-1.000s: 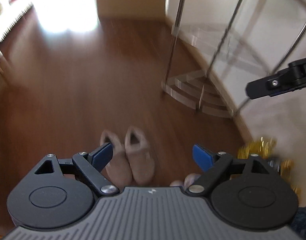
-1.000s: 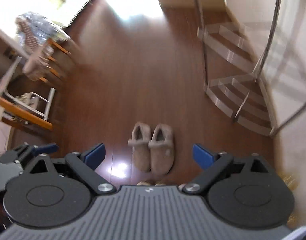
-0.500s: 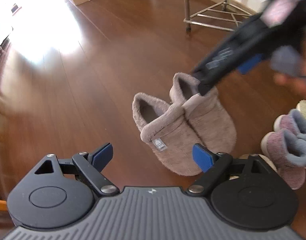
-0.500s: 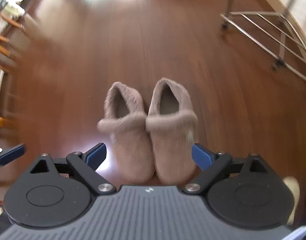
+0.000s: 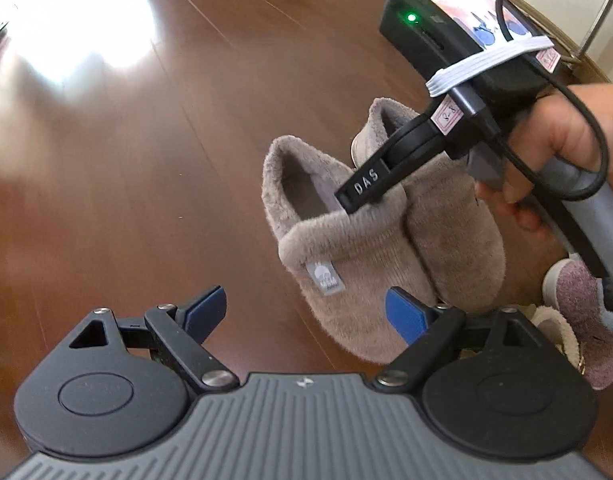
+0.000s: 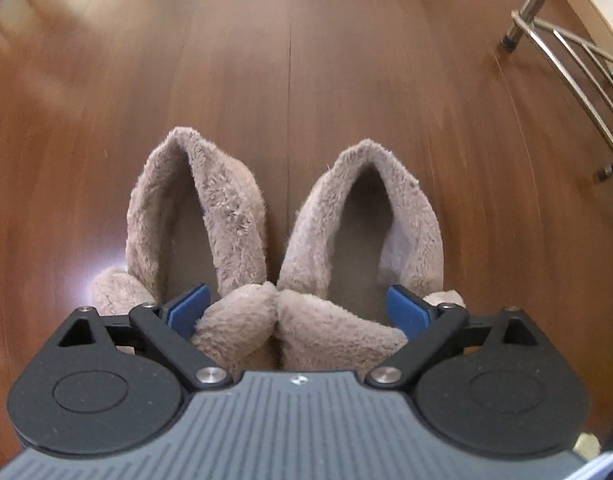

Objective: Organize scattered shoes
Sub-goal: 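Move the right gripper to the taupe fuzzy slippers and grasp both collars, then lift the taupe slippers onto the rack's middle shelf and open the right gripper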

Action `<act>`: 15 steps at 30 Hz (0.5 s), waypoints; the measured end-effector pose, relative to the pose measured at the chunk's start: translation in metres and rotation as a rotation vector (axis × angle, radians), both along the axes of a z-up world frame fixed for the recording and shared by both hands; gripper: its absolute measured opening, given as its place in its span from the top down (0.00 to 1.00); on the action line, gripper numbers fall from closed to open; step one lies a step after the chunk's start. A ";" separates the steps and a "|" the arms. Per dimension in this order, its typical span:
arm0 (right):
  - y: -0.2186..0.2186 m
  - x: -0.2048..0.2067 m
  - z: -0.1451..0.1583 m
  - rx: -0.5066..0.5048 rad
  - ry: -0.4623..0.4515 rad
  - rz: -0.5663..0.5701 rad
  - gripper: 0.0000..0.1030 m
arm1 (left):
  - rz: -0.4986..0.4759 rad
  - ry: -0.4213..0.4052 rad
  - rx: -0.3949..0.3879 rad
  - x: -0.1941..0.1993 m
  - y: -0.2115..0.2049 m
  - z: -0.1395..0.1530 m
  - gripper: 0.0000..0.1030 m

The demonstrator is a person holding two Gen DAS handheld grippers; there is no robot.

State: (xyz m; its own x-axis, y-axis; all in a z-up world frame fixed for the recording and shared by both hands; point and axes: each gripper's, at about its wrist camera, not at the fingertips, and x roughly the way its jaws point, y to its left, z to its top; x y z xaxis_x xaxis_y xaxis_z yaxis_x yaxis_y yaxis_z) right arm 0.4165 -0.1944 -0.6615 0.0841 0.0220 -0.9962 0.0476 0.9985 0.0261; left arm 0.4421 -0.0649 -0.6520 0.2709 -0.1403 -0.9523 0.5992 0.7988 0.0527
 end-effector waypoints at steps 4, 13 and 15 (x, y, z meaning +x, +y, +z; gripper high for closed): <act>-0.001 0.001 -0.003 0.009 0.099 -0.026 0.07 | -0.005 0.010 -0.007 0.000 -0.003 -0.003 0.14; 0.015 0.012 -0.049 -0.044 0.217 -0.164 0.13 | 0.016 0.024 -0.016 -0.001 0.003 -0.022 0.14; 0.021 -0.005 -0.069 -0.071 0.227 -0.130 0.45 | 0.009 0.033 -0.012 0.007 0.005 -0.027 0.14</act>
State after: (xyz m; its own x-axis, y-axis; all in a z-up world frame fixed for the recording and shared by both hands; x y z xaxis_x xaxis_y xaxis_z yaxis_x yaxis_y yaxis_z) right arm 0.4110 -0.1730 -0.7302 -0.1442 -0.0448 -0.9885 0.1725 0.9825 -0.0697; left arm 0.4493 -0.0596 -0.6790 0.2405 -0.1497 -0.9590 0.5933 0.8047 0.0232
